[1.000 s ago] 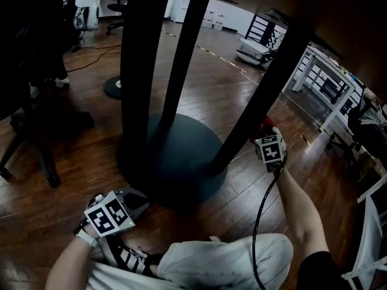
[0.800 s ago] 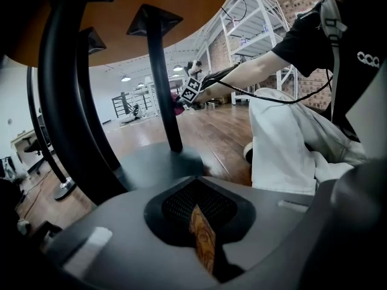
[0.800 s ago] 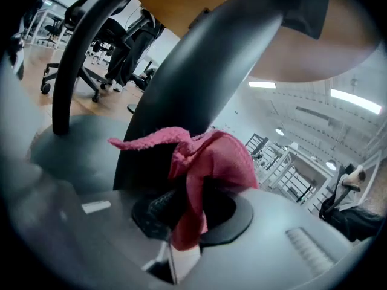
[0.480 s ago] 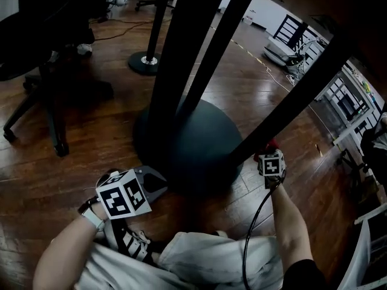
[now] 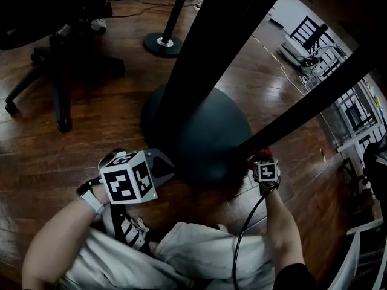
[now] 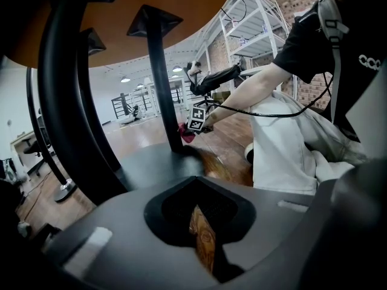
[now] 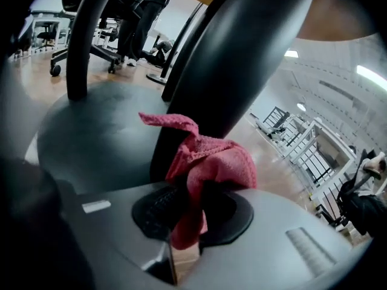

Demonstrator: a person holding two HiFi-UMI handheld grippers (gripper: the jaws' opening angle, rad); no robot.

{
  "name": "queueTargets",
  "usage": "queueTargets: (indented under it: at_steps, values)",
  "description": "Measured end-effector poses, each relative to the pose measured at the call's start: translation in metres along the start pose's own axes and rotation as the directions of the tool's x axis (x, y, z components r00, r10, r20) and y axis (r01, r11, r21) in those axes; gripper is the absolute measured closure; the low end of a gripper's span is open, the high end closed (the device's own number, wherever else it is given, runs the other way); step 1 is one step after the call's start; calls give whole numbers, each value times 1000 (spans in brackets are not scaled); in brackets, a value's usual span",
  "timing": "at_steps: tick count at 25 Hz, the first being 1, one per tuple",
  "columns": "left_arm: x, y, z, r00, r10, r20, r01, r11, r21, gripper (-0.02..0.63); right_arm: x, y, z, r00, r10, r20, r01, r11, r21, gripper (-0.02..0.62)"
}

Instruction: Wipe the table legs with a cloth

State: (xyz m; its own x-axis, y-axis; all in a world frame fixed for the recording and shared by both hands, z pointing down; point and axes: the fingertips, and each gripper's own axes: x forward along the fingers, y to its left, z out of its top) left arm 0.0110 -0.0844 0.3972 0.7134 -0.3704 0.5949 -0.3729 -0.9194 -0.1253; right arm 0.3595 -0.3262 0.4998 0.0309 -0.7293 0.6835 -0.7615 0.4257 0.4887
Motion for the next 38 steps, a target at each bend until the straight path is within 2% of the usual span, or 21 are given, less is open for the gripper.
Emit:
queueTargets:
  at_steps: [4, 8, 11, 23, 28, 32, 38]
  values:
    - [-4, 3, 1, 1000, 8, 4, -8, 1000, 1, 614, 5, 37, -13, 992, 102, -75, -110, 987, -116, 546]
    - [-7, 3, 0, 1000, 12, 2, -12, 1000, 3, 614, 10, 88, -21, 967, 211, -146, -245, 924, -292, 546]
    - [-7, 5, 1, 1000, 16, 4, -16, 1000, 6, 614, 15, 113, -16, 955, 258, -147, -294, 886, -358, 546]
    - [-17, 14, 1, 999, 34, 14, -34, 999, -10, 614, 8, 130, -5, 952, 266, -153, -305, 867, -394, 546]
    - [-22, 18, 1, 999, 46, 17, -46, 999, -13, 614, 2, 158, 0, 938, 307, -160, -346, 834, -430, 546]
    - [-25, 21, 1, 998, 60, 19, -59, 998, -17, 614, -16, 198, 17, 914, 379, -143, -401, 797, -452, 548]
    - [-32, 30, -1, 996, 87, 12, -86, 995, -45, 614, -50, 277, 50, 856, 510, -91, -493, 748, -444, 546]
